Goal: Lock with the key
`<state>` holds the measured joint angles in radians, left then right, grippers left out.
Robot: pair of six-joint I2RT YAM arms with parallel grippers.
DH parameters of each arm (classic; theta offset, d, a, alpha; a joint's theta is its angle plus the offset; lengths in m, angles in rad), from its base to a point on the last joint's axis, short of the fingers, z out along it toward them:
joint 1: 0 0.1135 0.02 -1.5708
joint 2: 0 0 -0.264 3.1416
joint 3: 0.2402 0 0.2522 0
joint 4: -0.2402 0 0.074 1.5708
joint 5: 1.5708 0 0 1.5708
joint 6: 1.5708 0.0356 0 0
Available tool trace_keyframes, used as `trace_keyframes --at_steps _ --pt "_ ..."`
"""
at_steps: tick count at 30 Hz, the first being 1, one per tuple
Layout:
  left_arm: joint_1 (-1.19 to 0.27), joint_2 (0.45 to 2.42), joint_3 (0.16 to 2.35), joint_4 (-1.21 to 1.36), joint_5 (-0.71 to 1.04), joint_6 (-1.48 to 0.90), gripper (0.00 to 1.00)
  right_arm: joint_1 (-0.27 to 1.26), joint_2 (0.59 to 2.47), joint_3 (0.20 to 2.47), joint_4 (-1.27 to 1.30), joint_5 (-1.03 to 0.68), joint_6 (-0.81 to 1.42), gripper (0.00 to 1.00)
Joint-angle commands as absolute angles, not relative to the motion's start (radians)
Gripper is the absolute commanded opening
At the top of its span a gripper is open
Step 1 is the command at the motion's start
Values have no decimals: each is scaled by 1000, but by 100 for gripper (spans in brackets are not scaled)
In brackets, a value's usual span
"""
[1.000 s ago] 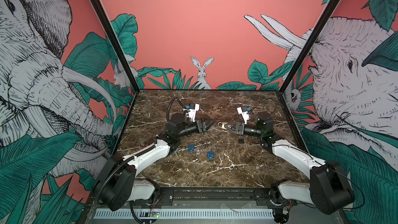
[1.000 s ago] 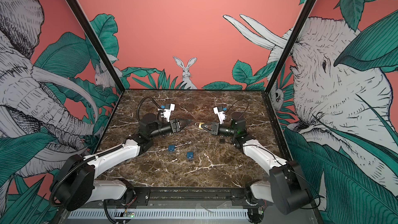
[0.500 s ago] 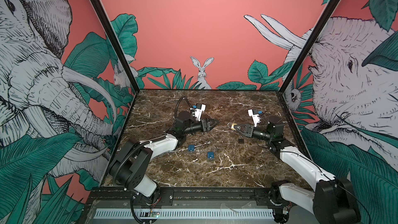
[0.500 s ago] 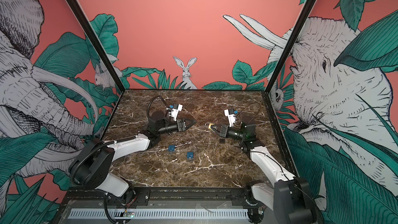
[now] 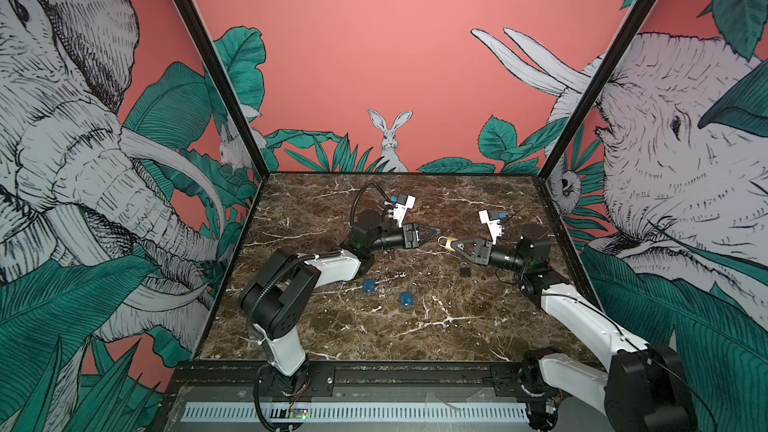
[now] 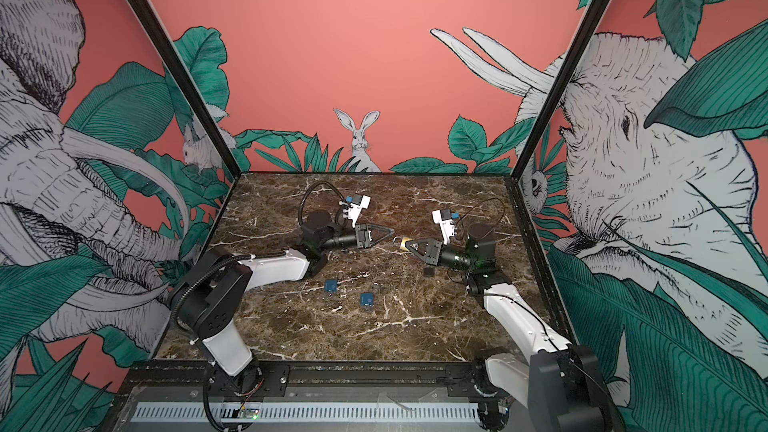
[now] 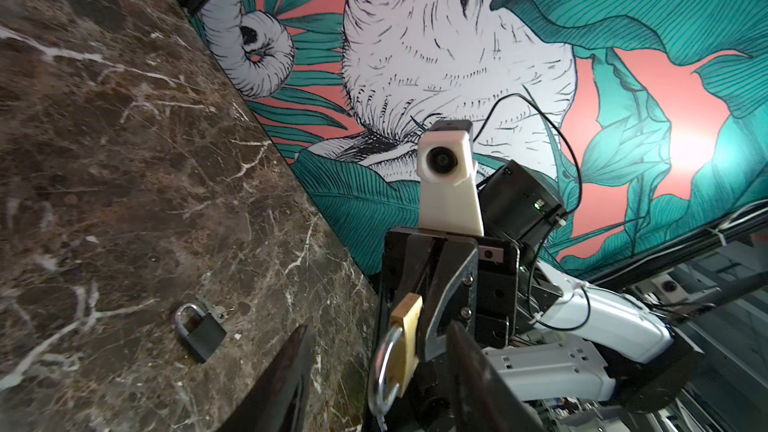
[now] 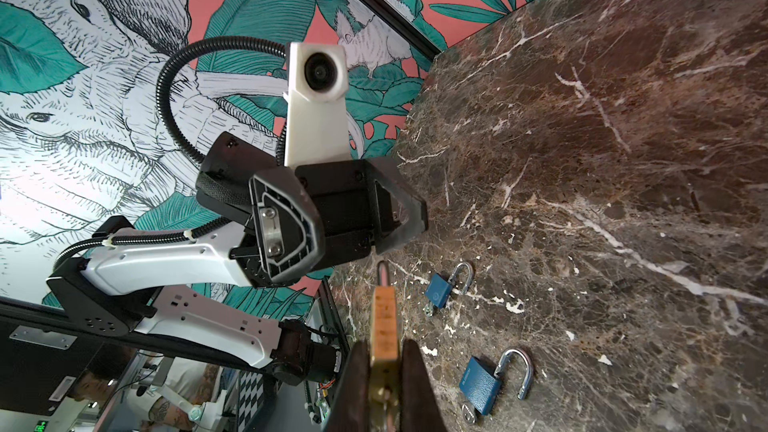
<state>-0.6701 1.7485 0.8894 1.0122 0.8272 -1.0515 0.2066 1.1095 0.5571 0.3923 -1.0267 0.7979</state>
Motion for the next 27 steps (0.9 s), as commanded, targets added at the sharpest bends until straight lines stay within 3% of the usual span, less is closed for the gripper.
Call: trace_keyframes --at_steps 1,16,24,25,27 --pt "-685 1763 916 1139 867 -1127 46 202 1097 569 460 -1054 805 0" --pt "-741 1767 939 1119 891 -1145 22 201 1109 578 488 -1049 811 0" --pt "-747 1758 936 1124 897 -1154 21 202 1118 581 500 -1036 813 0" --pt "-746 1757 936 1127 894 -1156 18 202 1118 579 500 -1033 815 0" --pt "-746 1760 934 1135 883 -1170 0 202 1117 577 497 -1026 816 0"
